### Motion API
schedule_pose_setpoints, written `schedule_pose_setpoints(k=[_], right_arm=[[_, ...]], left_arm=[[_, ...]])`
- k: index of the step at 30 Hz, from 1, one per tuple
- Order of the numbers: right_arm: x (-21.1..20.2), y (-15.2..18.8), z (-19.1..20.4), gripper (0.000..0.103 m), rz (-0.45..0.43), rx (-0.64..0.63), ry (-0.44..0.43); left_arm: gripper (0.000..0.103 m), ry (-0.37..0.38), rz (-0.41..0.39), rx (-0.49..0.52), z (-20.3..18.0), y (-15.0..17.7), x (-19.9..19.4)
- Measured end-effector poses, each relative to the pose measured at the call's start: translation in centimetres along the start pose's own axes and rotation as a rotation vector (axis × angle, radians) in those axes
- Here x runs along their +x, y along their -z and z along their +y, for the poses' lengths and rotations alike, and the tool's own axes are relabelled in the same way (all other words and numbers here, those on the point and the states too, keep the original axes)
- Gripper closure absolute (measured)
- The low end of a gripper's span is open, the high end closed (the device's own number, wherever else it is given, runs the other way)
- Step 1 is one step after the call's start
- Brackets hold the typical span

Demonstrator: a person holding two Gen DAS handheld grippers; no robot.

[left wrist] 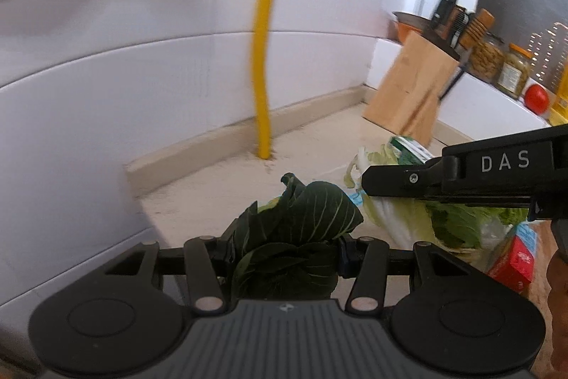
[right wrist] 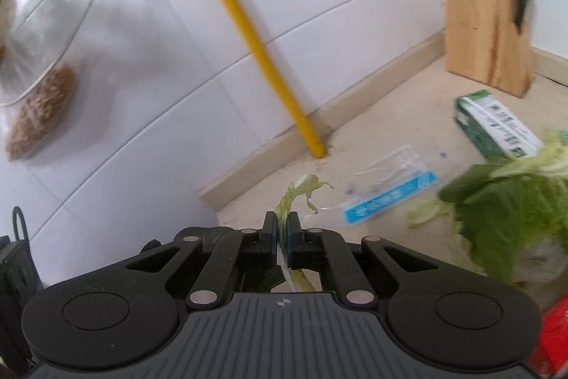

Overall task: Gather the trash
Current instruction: 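Carry the bok choy and cabbage scrap with both tools down over the black bin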

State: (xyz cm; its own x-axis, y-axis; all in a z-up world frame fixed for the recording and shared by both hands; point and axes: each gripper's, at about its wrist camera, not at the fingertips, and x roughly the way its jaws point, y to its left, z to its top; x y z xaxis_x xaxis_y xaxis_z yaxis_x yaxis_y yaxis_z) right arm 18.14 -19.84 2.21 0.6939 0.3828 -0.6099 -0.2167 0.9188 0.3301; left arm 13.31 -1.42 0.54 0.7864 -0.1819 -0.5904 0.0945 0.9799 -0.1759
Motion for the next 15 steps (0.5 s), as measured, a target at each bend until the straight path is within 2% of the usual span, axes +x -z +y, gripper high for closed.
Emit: schedule_pose_setpoints(k=[15], right_arm=[[4.3,1.3,7.5,0.096,0.118,-0.120,-0.165]], left_arm=[[0.060,-0.187,-0.036,-0.130,6.9,2.1,-4.3]])
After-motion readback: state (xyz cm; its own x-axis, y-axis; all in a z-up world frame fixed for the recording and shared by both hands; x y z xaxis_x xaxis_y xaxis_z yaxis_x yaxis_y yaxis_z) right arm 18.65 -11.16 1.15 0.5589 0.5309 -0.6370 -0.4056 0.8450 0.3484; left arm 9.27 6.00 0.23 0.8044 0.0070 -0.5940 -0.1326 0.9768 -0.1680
